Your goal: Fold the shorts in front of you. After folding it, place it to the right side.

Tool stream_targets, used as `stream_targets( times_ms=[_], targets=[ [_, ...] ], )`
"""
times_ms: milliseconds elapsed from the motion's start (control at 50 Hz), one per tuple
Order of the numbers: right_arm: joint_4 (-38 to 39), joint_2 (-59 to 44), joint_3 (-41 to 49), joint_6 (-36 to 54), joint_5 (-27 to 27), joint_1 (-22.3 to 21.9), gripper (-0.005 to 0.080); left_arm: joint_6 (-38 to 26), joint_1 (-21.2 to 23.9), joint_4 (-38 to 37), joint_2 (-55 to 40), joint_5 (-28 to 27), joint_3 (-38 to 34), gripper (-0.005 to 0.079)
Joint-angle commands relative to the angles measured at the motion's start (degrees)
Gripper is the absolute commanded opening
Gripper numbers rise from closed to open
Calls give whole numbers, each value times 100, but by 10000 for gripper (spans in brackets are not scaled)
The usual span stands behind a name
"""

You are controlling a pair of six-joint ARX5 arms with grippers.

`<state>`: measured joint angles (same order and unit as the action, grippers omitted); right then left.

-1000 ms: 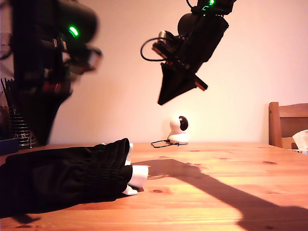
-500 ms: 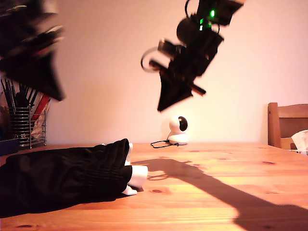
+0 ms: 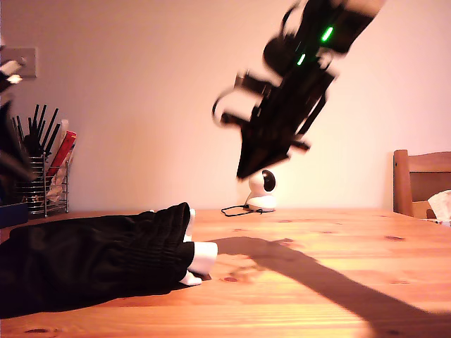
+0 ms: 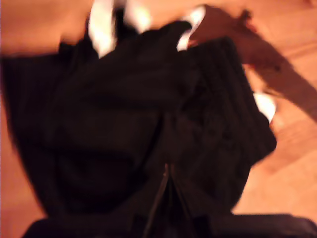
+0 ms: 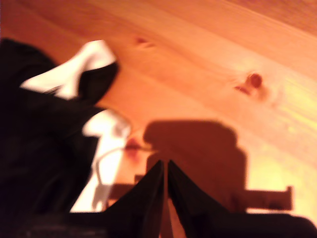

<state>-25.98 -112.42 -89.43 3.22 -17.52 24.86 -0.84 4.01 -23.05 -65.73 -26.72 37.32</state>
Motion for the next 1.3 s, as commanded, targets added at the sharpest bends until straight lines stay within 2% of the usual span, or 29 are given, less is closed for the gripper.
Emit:
stream_targets(
  times_ms=[0, 220, 260, 320, 360, 460, 520, 680, 920, 1280],
  targets=[
    [55, 295, 282, -55, -109, 24, -13, 92, -76, -203, -13, -31, -76, -21],
    [-778, 470, 514, -479, -1051, 55, -13, 619, -422, -1434, -15, -96, -76, 12],
    [-953, 470, 514, -503, -1121, 96, -13, 649, -450, -1670, -15, -96, -76, 60],
    [-1224, 468, 514, -511, -1132, 166, 9, 654, -472, -1958, -15, -87, -76, 189],
    [-1366, 459, 514, -490, -1134, 214, 76, 654, -476, -2098, -17, -63, -76, 290],
    [-1637, 435, 514, -492, -1209, 337, 373, 918, -476, -2367, -17, 111, -76, 498],
    [-1751, 409, 514, -492, -1196, 404, 414, 946, -476, -2531, -26, 238, -79, 552],
    [-1923, 153, 514, -492, -1202, 579, 415, 1040, -476, -2730, -28, 533, -79, 588],
    [-1976, -470, 514, -492, -1220, 699, 424, 1126, -476, -2671, -46, 774, -76, 592],
    [-1738, -636, 514, -535, -1394, 699, 424, 1139, -474, -2011, -903, 577, -76, 609]
  ],
)
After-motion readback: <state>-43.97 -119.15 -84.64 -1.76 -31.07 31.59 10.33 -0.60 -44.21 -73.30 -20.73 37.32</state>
